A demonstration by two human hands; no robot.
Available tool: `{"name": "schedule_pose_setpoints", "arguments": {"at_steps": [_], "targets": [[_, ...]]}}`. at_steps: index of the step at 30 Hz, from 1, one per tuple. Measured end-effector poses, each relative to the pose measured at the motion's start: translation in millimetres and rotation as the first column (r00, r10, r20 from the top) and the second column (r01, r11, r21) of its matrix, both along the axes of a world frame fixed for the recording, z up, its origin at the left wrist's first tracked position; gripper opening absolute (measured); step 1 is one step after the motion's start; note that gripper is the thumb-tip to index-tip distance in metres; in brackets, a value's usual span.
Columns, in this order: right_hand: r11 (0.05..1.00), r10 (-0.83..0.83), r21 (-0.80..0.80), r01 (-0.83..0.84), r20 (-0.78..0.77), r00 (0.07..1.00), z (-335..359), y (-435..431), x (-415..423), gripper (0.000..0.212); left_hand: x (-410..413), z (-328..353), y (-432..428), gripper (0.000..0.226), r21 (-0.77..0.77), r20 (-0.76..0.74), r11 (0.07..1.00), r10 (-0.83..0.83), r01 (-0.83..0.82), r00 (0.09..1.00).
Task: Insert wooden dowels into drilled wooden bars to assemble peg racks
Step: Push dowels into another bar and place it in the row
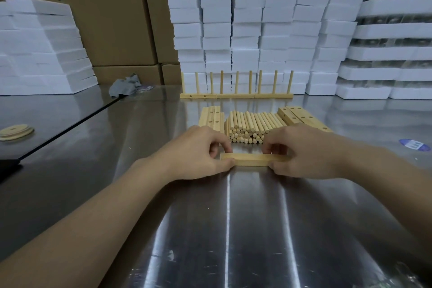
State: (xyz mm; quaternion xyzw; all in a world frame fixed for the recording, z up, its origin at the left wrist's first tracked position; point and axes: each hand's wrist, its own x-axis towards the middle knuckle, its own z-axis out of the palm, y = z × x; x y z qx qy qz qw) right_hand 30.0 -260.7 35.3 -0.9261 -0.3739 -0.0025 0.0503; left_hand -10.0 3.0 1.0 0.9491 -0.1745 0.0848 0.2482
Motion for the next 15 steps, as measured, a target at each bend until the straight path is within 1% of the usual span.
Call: {"name": "schedule_pose_setpoints", "arguments": {"at_steps": [2, 4, 6, 9, 10, 13, 15], "targets": [[1.0, 0.002, -0.001, -0.002, -0.003, 1.0, 0.0, 0.2, -1.1, 0.018, 0.1, 1.2, 1.5, 0.011, -0.007, 0.012, 1.0, -0.014, 0.014, 1.0], [1.0, -0.003, -0.003, 0.003, -0.013, 1.0, 1.2, 0.7, -2.8, 0.025, 0.3, 3.0, 2.9, 0.009, -0.012, 0.035, 1.0, -0.022, 0.022, 0.999], [1.0, -0.016, 0.013, 0.017, -0.042, 0.999, 3.4, 0.7, -4.1, 0.031, 0.3, 5.0, 4.5, 0.012, -0.016, 0.038, 1.0, -0.015, 0.016, 0.999], [1.0, -0.021, 0.016, 0.021, -0.054, 0.998, 5.3, 0.0, -3.9, 0.033, 0.4, 6.5, 6.8, 0.014, -0.016, 0.011, 1.0, -0.01, 0.01, 1.0], [1.0, -0.019, 0.016, 0.019, -0.052, 0.998, 5.6, 0.0, -3.7, 0.031, 0.5, 6.5, 7.1, 0.013, -0.019, -0.004, 1.0, -0.007, 0.007, 1.0], [0.999, -0.009, 0.047, 0.011, -0.034, 0.999, 1.6, -1.0, 1.3, 0.008, 0.3, 6.5, 6.1, 0.015, -0.037, -0.038, 0.999, 0.022, -0.024, 0.999], [0.999, 0.004, 0.054, -0.003, -0.019, 1.0, -1.3, -1.1, 3.9, 0.006, -0.1, 7.1, 6.0, 0.015, -0.052, -0.045, 0.998, 0.034, -0.036, 0.998]]}}
